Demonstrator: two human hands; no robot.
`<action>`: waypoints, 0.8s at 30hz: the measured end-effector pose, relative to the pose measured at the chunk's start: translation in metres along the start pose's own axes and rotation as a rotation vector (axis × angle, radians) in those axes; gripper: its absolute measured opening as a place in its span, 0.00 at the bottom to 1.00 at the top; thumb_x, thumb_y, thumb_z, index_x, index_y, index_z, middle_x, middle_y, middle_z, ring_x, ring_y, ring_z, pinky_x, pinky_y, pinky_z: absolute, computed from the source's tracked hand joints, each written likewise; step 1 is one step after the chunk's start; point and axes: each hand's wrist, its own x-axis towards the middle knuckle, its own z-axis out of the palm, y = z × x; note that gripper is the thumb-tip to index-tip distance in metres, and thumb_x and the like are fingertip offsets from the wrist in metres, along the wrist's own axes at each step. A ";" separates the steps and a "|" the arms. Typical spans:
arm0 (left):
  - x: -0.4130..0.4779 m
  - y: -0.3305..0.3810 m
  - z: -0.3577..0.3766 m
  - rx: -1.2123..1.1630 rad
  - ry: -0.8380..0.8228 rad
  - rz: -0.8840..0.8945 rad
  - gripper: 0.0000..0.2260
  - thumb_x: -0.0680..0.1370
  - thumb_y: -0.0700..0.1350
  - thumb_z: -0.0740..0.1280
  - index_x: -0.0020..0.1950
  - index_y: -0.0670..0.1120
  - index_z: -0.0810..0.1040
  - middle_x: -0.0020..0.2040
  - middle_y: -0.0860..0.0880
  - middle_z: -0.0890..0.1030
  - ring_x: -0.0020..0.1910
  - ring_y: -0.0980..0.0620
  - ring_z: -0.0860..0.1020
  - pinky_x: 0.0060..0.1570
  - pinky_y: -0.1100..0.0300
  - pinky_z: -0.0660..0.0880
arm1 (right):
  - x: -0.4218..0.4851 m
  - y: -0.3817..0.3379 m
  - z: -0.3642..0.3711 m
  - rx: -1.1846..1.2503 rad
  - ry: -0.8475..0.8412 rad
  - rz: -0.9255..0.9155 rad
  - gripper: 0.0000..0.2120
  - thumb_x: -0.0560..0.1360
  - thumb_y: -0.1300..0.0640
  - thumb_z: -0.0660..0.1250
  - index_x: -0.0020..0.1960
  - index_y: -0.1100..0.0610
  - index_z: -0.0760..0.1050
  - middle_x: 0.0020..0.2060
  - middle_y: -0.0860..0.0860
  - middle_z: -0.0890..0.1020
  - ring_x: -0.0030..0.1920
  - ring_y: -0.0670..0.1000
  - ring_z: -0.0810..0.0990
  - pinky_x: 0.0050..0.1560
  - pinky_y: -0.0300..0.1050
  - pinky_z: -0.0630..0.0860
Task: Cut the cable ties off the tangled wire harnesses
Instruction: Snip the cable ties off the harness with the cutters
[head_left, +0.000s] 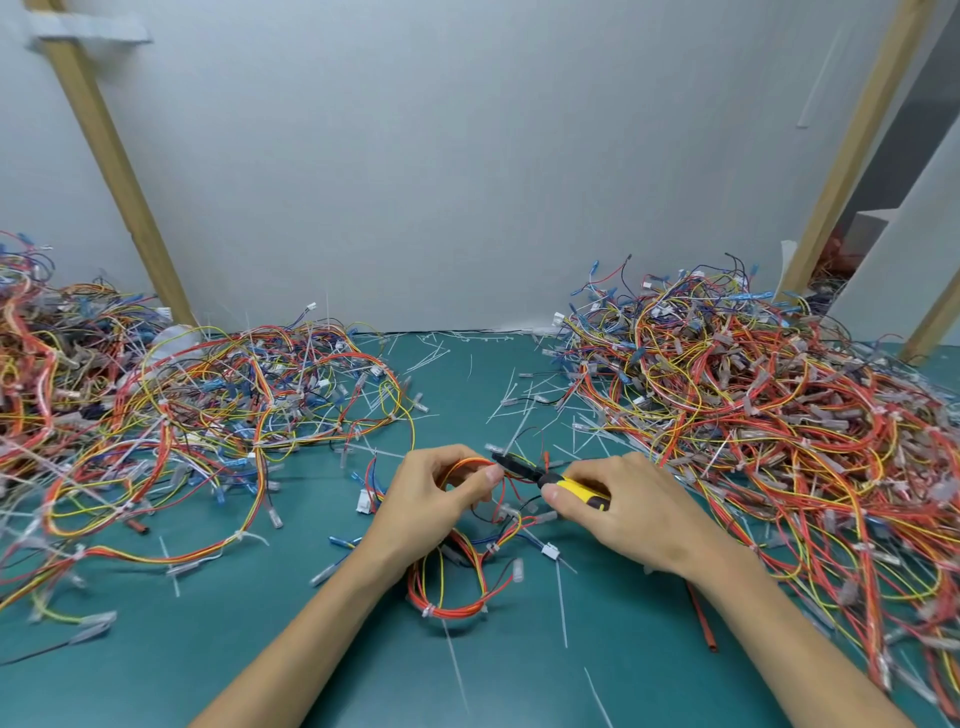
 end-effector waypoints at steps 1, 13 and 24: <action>0.000 -0.001 0.000 0.008 -0.003 -0.001 0.08 0.77 0.47 0.71 0.40 0.46 0.82 0.34 0.48 0.83 0.34 0.58 0.77 0.39 0.65 0.71 | 0.000 0.000 0.000 -0.011 0.006 -0.010 0.30 0.70 0.26 0.49 0.39 0.50 0.76 0.29 0.50 0.76 0.33 0.48 0.73 0.35 0.43 0.68; -0.001 -0.001 0.002 0.027 0.023 0.011 0.07 0.77 0.46 0.71 0.40 0.46 0.82 0.34 0.51 0.83 0.35 0.57 0.77 0.40 0.65 0.72 | 0.000 0.000 0.003 0.015 0.074 0.029 0.30 0.68 0.26 0.52 0.39 0.51 0.77 0.29 0.52 0.76 0.34 0.50 0.72 0.36 0.43 0.70; -0.002 0.000 0.002 -0.002 0.056 0.016 0.08 0.77 0.47 0.70 0.40 0.45 0.82 0.33 0.50 0.81 0.34 0.57 0.76 0.38 0.67 0.71 | 0.001 -0.003 0.009 0.085 0.019 0.066 0.31 0.69 0.25 0.50 0.38 0.50 0.75 0.28 0.50 0.75 0.32 0.47 0.72 0.34 0.45 0.66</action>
